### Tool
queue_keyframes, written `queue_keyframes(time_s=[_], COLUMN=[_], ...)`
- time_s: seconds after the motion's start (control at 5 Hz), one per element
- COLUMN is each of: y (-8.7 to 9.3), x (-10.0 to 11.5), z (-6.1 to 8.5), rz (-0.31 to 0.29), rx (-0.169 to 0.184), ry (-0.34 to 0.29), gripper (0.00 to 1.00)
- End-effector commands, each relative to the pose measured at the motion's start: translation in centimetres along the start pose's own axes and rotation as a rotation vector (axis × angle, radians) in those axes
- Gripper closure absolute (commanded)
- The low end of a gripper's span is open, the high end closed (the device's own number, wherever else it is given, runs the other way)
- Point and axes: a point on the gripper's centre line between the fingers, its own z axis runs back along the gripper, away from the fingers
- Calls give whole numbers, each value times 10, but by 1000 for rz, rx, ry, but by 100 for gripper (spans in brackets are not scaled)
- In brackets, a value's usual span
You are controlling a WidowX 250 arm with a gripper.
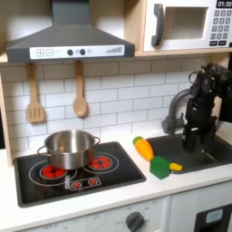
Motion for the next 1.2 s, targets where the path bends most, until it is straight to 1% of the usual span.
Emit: queue_keyframes(time_s=[0.0,0.2,0.4,0.6,0.8,1.0], y=[-5,-3,3,5,6,6], x=[15,20,29,37,39,37], z=[-13,-22,-26,-35,-47,-50], rz=[22,38,71,95,95,79], rx=[-12,-20,-22,-26,-29,-25], ry=[24,29,14,-4,18,7], gripper=[0,0,0,0,0,0])
